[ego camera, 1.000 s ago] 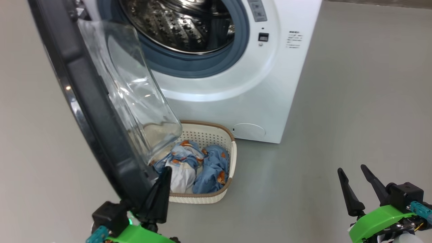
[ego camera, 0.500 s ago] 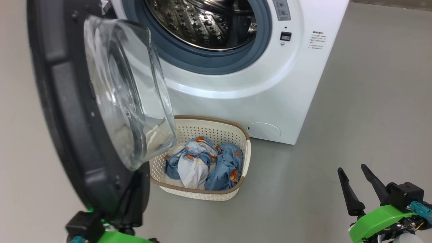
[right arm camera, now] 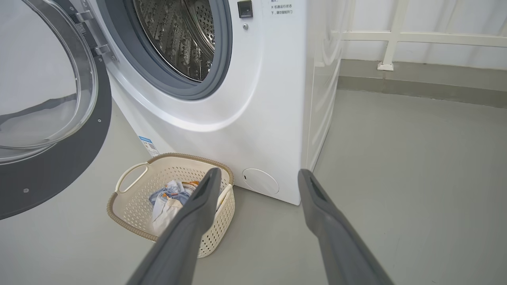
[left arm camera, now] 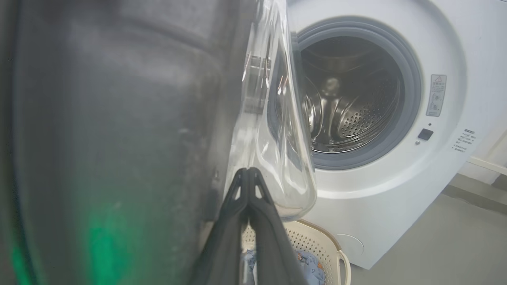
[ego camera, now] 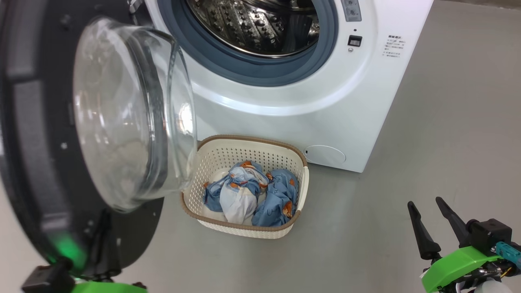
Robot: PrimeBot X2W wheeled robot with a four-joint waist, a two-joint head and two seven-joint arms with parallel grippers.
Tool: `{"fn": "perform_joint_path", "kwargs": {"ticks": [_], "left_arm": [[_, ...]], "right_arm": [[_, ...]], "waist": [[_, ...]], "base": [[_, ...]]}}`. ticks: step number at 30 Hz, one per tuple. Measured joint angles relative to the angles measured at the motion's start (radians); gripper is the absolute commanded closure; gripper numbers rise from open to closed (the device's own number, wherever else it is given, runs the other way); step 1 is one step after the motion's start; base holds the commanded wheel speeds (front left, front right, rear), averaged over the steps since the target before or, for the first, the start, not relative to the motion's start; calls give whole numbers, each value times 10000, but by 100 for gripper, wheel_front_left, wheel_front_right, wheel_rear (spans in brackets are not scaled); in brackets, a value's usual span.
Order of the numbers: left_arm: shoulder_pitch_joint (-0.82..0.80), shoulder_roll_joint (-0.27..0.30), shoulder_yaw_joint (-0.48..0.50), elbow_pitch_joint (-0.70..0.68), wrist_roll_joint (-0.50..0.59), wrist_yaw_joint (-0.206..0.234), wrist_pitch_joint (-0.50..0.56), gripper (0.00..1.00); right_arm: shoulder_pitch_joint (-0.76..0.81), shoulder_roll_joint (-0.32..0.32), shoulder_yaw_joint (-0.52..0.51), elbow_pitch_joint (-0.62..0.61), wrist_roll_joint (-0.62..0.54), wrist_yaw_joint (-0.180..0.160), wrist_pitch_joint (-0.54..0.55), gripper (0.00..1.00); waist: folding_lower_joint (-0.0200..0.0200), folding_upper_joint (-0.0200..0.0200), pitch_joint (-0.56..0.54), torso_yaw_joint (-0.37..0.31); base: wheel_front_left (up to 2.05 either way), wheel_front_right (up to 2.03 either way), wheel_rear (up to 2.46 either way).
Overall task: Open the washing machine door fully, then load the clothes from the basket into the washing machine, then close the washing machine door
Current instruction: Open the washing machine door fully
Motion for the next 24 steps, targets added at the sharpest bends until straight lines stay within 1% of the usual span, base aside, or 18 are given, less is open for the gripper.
{"fn": "perform_joint_path", "kwargs": {"ticks": [9, 18, 24], "left_arm": [[-92, 104, 1179, 359, 190, -23, 0, 100], [-937, 140, 2382, 746, 334, -4, 0, 100], [-1389, 282, 3181, 1147, 426, 35, -2, 100]], "right_arm": [[-4, -19, 98, -75, 0, 0, 2, 0], [-44, -59, 138, -102, 0, 0, 2, 0], [-248, -75, 215, -123, 0, 0, 2, 0]], "waist": [[0, 0, 146, -78], [0, 0, 446, -127], [-1, 0, 653, -174]], "base": [[0, 0, 0], [0, 0, 0], [0, 0, 0]]}}
